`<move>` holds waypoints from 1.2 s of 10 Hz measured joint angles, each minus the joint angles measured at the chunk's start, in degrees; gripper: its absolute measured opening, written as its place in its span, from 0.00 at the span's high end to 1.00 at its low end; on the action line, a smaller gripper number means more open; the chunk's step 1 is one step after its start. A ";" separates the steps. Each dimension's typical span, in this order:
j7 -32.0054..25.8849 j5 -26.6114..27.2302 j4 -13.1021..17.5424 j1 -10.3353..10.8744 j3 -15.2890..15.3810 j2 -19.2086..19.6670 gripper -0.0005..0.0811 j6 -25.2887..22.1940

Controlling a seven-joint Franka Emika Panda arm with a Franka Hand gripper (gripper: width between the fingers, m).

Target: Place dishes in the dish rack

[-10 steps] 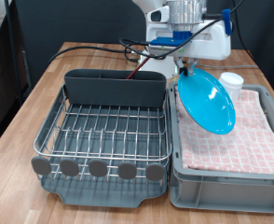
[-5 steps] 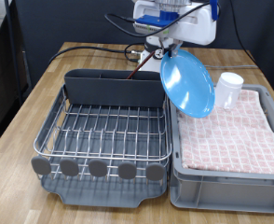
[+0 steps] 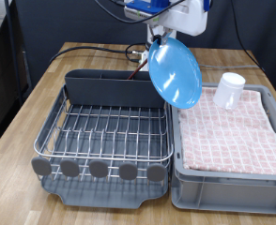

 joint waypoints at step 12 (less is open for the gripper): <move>-20.88 -14.49 5.64 -3.16 -7.02 0.70 0.96 -5.23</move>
